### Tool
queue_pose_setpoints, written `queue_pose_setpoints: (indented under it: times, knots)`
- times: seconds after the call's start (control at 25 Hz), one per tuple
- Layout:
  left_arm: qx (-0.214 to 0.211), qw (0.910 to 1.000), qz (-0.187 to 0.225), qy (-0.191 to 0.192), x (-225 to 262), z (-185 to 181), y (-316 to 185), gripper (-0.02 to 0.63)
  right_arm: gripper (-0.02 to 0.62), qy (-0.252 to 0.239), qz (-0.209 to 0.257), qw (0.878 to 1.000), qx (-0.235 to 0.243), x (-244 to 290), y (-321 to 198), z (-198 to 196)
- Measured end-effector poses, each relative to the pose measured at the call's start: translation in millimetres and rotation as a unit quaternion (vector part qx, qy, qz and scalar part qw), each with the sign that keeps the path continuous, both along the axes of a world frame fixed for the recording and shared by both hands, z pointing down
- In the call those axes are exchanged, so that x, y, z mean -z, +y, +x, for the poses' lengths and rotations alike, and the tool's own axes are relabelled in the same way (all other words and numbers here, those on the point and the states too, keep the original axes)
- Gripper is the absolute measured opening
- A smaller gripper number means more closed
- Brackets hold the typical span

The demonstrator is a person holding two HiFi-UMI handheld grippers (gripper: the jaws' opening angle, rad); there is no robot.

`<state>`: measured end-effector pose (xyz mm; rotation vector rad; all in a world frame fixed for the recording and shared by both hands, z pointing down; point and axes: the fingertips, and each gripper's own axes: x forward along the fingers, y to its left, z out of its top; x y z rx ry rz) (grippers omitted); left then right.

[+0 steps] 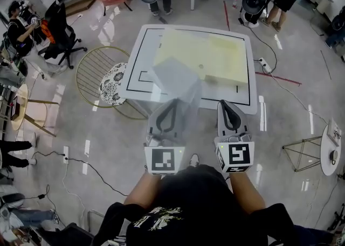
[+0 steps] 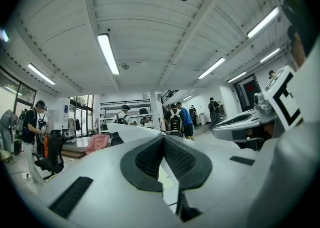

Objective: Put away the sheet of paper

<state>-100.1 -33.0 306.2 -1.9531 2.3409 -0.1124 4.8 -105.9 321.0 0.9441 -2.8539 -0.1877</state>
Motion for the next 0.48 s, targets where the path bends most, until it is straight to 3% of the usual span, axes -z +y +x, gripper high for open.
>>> queue_pose_setpoints:
  times: [0.48]
  knots:
    - [0.027,0.9996,0.001,-0.006,-1.8,-4.0,-35.1,0.000,-0.003,-0.010,0.002,0.999,0.035,-3.2,-42.4,-13.7]
